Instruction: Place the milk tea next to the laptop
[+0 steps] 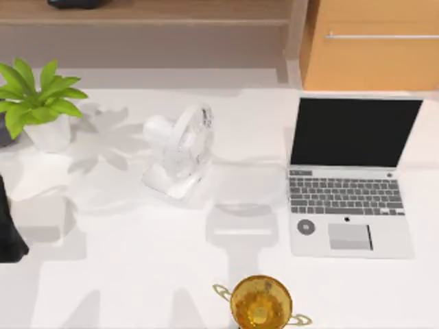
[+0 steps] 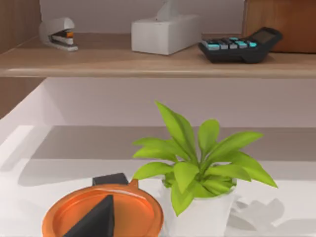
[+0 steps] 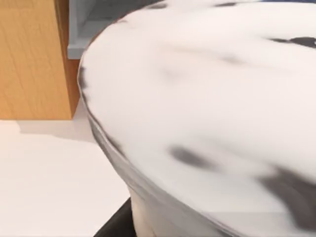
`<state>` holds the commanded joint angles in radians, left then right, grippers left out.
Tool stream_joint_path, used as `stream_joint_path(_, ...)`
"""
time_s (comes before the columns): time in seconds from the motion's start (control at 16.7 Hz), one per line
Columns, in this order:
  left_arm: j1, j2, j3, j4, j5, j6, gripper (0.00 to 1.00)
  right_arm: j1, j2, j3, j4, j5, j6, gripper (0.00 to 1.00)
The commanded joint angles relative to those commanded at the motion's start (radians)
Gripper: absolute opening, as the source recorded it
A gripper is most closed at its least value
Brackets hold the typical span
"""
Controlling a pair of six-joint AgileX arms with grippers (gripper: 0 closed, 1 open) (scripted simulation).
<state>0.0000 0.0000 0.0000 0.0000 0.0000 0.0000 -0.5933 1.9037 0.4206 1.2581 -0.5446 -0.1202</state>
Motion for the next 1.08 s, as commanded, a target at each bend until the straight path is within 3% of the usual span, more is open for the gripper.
stream_joint_path(1.08,0.0,0.0,0.0,0.0,0.0,0.0,1.0,0.017,-0.099,0.026,-0.036,0.015,0.007,0.0)
